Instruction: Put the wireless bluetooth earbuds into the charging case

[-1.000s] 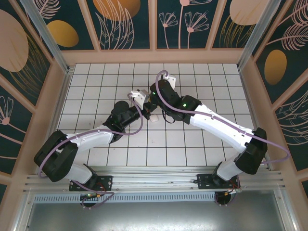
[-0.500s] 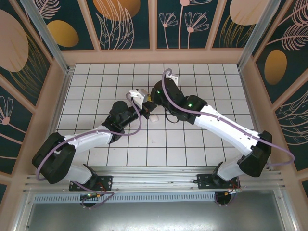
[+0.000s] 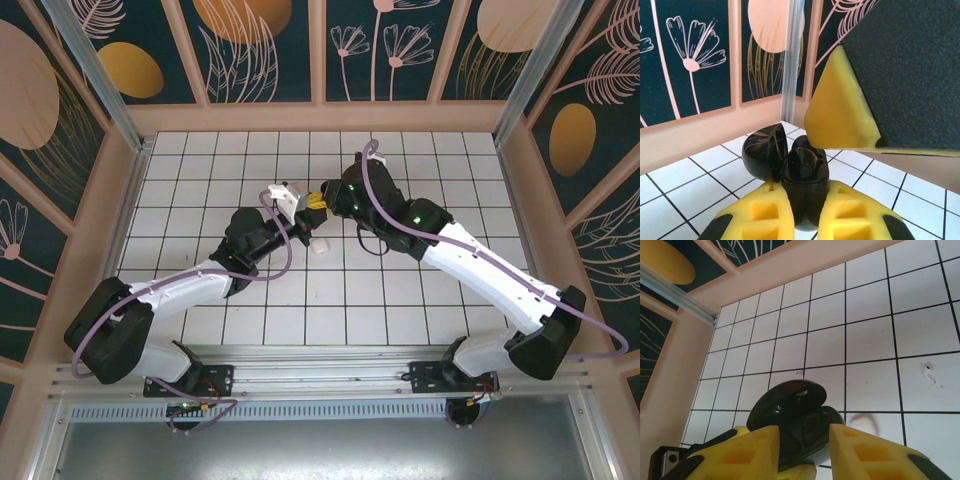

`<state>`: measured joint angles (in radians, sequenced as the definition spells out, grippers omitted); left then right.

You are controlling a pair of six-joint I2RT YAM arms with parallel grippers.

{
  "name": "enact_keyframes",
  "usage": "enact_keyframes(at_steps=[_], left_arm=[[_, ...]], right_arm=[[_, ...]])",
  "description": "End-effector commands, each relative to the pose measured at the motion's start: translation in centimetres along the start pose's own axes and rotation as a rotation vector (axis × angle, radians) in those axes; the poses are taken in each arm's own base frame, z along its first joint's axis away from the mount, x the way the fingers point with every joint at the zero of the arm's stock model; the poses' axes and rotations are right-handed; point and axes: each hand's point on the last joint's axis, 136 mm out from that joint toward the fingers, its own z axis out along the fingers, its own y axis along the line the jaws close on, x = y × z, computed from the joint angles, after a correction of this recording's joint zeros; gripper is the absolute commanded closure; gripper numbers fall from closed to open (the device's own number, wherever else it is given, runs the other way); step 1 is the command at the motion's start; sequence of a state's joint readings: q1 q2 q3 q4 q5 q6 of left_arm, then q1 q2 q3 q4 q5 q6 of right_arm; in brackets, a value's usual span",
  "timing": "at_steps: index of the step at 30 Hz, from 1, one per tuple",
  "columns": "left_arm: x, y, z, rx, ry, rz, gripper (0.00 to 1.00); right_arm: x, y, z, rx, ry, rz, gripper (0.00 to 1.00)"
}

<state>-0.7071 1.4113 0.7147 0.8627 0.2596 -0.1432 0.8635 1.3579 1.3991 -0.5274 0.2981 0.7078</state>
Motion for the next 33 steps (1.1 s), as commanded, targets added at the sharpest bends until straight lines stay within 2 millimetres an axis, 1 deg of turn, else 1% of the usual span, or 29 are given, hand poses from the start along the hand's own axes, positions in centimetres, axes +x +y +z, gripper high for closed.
enact_keyframes(at_steps=[1, 3, 5, 9, 11, 14, 17, 20, 22, 27, 30, 33], left_arm=[[-2.5, -1.1, 0.0, 0.054, -0.058, 0.049, 1.00], [-2.0, -1.7, -0.2, 0.094, -0.051, 0.092, 1.00], [-1.8, -2.7, -0.2, 0.164, -0.034, 0.121, 1.00], [-1.5, -4.7, -0.5, 0.330, -0.004, 0.114, 1.00], [-1.7, -5.4, -0.9, 0.380, -0.007, 0.102, 1.00], [-1.9, -6.4, -1.6, 0.445, -0.012, 0.098, 1.00], [-2.1, -7.3, -2.1, 0.499, -0.010, 0.100, 1.00], [-2.3, -7.5, -2.2, 0.506, -0.007, 0.094, 1.00], [-2.5, -7.4, -2.3, 0.499, -0.006, 0.089, 1.00], [-2.4, -6.5, -2.0, 0.472, 0.006, 0.058, 1.00], [-2.2, -6.0, -1.8, 0.457, 0.013, 0.031, 1.00], [-1.8, -4.7, -1.5, 0.415, 0.030, -0.006, 1.00]], right_arm=[[-1.2, 0.9, -1.7, -0.086, -0.018, -0.019, 0.68], [-2.1, 1.0, -2.8, -0.123, -0.034, -0.024, 0.68], [-2.7, 1.0, -3.7, -0.176, -0.041, -0.024, 0.68], [-3.3, 0.8, -4.7, -0.271, -0.007, -0.041, 0.67], [-3.0, 0.6, -4.7, -0.293, 0.019, -0.054, 0.67], [-2.3, 0.2, -4.0, -0.313, 0.075, -0.059, 0.64], [-1.6, 0.5, -3.5, -0.370, 0.127, -0.052, 0.59], [-0.6, 1.4, -3.2, -0.448, 0.197, -0.049, 0.58], [0.1, 1.7, -3.0, -0.472, 0.241, -0.050, 0.58], [2.1, 2.2, -3.4, -0.538, 0.330, -0.035, 0.61], [2.6, 2.3, -3.9, -0.551, 0.354, -0.028, 0.64], [2.4, 2.6, -4.8, -0.575, 0.350, -0.025, 0.65]])
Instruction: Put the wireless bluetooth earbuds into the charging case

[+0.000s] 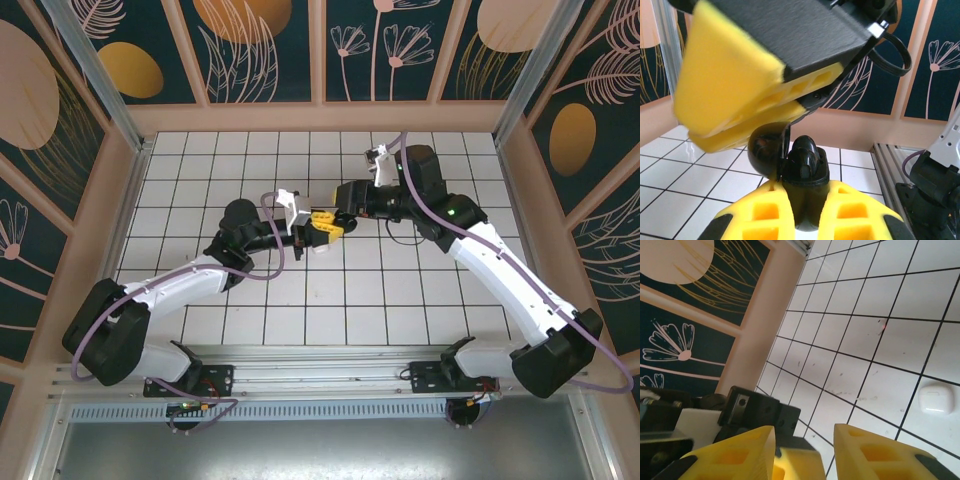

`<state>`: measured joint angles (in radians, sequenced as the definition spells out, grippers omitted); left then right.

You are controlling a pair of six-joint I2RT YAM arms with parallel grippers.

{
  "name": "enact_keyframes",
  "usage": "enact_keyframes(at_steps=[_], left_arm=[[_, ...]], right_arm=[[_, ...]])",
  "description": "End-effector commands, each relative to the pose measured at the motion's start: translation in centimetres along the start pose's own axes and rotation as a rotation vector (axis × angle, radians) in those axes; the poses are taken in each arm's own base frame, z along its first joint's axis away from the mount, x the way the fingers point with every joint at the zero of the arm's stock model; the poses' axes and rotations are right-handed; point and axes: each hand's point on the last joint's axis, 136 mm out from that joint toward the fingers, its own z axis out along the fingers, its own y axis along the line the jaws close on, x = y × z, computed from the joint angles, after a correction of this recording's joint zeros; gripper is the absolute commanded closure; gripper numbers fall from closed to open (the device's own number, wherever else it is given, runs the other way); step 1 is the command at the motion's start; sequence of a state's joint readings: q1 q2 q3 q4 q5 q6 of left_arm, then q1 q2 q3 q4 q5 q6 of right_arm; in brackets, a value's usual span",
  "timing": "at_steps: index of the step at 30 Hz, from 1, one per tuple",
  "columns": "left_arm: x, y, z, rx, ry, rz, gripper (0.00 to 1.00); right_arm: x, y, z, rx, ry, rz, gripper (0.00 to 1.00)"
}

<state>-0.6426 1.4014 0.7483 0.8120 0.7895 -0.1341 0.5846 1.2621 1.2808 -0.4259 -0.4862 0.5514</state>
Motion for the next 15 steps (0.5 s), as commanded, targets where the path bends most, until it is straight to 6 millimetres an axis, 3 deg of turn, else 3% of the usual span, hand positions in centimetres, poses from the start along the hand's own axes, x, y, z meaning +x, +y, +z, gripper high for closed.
enact_keyframes(at_steps=[1, 8, 11, 15], left_arm=[[-1.7, 1.8, -0.4, -0.058, -0.045, -0.023, 1.00], [-0.5, 4.6, -1.3, -0.135, -0.039, -0.129, 1.00], [0.6, 6.3, -2.3, -0.210, -0.003, -0.169, 1.00], [3.9, 10.3, -5.8, -0.376, 0.049, -0.345, 1.00]], right_arm=[[1.7, 2.8, -1.2, -0.125, 0.061, -0.012, 0.65], [4.5, 4.7, -0.8, -0.191, 0.133, -0.031, 0.64], [2.6, 3.0, -1.7, -0.080, 0.035, -0.040, 0.62], [-0.7, -1.9, -3.1, 0.127, -0.126, -0.014, 0.59]])
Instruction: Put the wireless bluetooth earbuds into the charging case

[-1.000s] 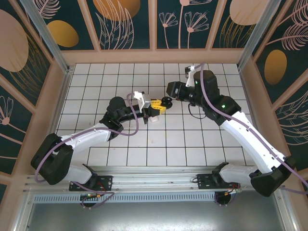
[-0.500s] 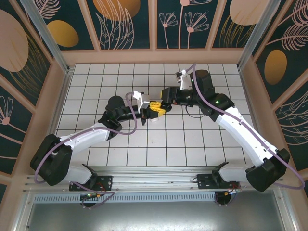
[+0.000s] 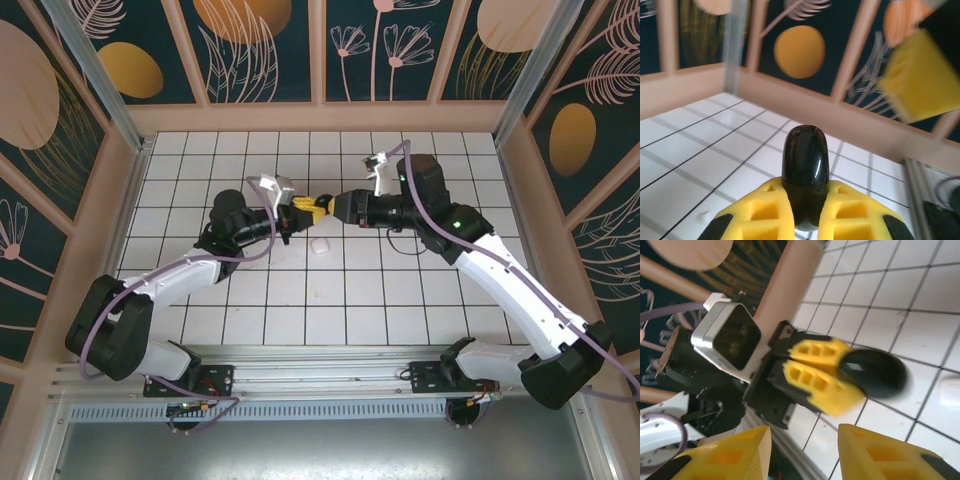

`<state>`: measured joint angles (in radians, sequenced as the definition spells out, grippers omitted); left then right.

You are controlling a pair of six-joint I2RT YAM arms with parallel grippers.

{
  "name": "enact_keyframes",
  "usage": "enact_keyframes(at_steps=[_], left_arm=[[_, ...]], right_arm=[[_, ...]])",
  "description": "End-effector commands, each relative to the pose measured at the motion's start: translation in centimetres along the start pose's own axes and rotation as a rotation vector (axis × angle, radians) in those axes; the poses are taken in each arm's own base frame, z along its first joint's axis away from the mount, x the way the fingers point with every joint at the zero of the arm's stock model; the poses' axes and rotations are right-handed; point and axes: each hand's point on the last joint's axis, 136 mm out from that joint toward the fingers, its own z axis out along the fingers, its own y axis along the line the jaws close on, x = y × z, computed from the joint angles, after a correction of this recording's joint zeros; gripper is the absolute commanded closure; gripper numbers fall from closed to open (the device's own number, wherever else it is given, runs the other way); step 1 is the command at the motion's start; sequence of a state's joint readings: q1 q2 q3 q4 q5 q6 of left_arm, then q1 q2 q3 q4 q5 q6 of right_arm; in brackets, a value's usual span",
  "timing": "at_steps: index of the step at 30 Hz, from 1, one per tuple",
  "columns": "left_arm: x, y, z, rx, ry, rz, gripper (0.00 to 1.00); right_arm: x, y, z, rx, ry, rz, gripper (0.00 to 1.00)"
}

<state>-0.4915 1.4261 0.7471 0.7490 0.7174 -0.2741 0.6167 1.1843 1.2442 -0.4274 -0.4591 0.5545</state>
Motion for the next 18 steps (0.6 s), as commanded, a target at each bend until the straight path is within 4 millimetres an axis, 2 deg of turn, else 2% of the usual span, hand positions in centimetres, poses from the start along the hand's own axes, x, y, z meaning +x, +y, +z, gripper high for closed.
enact_keyframes(at_steps=[1, 2, 3, 5, 8, 14, 15, 18], left_arm=[[2.2, 5.4, -2.2, -0.185, 0.032, -0.198, 1.00], [2.9, 7.0, -3.2, -0.235, 0.036, -0.253, 1.00], [3.9, 8.5, -4.1, -0.285, 0.049, -0.306, 1.00], [5.9, 10.9, -5.1, -0.378, 0.101, -0.380, 1.00], [9.4, 13.4, -5.7, -0.483, 0.216, -0.453, 1.00], [14.8, 16.7, -6.7, -0.592, 0.338, -0.589, 1.00], [16.1, 17.2, -7.2, -0.612, 0.366, -0.618, 1.00], [18.3, 17.7, -8.9, -0.661, 0.409, -0.679, 1.00]], right_arm=[[-1.8, -4.3, -1.5, 0.177, -0.107, 0.018, 0.58], [-1.4, -5.2, -0.9, 0.201, -0.091, 0.024, 0.58], [-1.7, -7.2, -0.6, 0.245, -0.091, 0.046, 0.57], [-1.3, -9.3, 1.1, 0.292, -0.046, 0.056, 0.56], [-0.1, -12.2, 4.2, 0.341, 0.041, 0.081, 0.55], [3.0, -17.5, 8.8, 0.472, 0.179, 0.127, 0.50], [3.7, -18.0, 9.5, 0.508, 0.207, 0.114, 0.49], [6.0, -18.6, 11.8, 0.570, 0.301, 0.063, 0.45]])
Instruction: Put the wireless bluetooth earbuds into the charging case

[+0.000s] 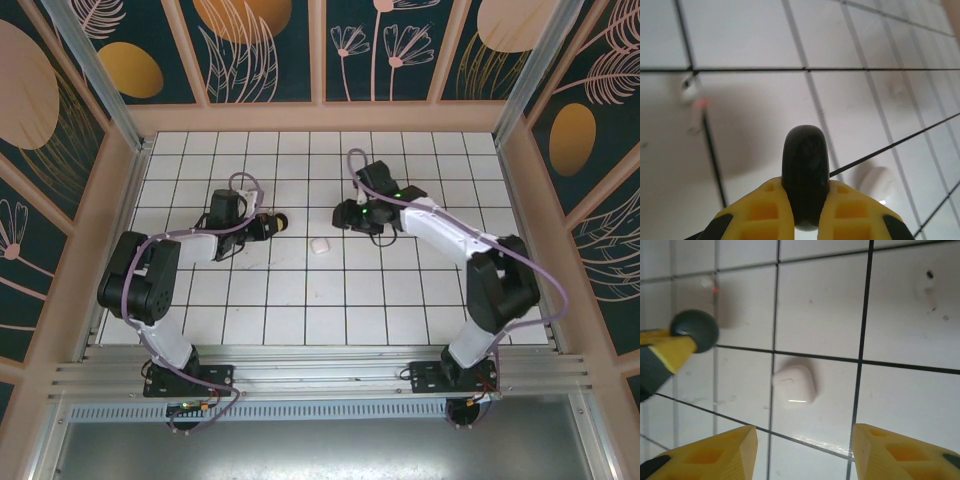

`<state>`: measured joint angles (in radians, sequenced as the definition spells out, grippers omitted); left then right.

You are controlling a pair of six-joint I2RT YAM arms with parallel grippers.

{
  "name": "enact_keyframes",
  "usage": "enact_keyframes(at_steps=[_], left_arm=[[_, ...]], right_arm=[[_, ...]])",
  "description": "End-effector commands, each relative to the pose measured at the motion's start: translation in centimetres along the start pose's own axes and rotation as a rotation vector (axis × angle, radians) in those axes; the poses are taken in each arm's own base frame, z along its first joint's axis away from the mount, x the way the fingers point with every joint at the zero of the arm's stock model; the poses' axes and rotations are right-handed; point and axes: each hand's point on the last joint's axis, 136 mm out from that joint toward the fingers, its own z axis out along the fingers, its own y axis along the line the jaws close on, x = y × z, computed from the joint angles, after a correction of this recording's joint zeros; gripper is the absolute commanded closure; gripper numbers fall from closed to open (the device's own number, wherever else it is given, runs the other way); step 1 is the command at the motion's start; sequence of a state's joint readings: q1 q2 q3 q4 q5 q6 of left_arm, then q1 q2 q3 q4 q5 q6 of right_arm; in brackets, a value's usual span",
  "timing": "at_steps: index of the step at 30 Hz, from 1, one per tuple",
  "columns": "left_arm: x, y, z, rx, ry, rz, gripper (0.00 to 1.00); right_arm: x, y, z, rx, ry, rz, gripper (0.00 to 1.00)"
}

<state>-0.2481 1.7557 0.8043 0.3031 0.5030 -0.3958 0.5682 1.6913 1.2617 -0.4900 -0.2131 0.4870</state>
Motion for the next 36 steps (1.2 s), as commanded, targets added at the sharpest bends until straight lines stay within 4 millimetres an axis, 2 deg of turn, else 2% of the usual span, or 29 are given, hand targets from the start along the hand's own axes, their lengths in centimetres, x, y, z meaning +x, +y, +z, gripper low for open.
enact_keyframes(at_steps=[1, 3, 7, 10, 12, 19, 24, 29, 36], left_arm=[[1.5, 2.9, -0.5, -0.087, 0.057, -0.087, 1.00], [2.6, 4.2, -1.3, -0.125, 0.074, -0.111, 1.00], [4.7, 6.2, -2.7, -0.194, 0.111, -0.145, 0.99], [4.9, 6.9, -3.9, -0.246, 0.109, -0.138, 0.94], [4.9, 7.6, -4.6, -0.294, 0.102, -0.131, 0.86], [2.7, 7.5, -6.4, -0.363, 0.031, -0.086, 0.57], [1.0, 7.0, -7.8, -0.398, -0.018, -0.048, 0.43], [-0.4, 6.1, -9.0, -0.400, -0.062, -0.018, 0.40], [-0.9, 4.9, -9.3, -0.354, -0.081, -0.010, 0.40]], right_arm=[[0.9, 1.4, 1.6, 0.074, 0.038, -0.102, 0.44], [2.1, 1.9, 3.4, 0.092, 0.094, -0.138, 0.40], [3.0, 2.6, 5.7, 0.118, 0.153, -0.175, 0.37], [3.0, 2.3, 6.8, 0.150, 0.178, -0.184, 0.36], [3.0, 2.0, 7.5, 0.185, 0.199, -0.192, 0.35], [2.8, 1.3, 8.0, 0.267, 0.212, -0.207, 0.35], [3.4, 0.9, 8.5, 0.293, 0.238, -0.205, 0.35], [3.9, 1.3, 9.1, 0.306, 0.254, -0.226, 0.34], [4.4, 1.2, 10.9, 0.334, 0.287, -0.241, 0.35]])
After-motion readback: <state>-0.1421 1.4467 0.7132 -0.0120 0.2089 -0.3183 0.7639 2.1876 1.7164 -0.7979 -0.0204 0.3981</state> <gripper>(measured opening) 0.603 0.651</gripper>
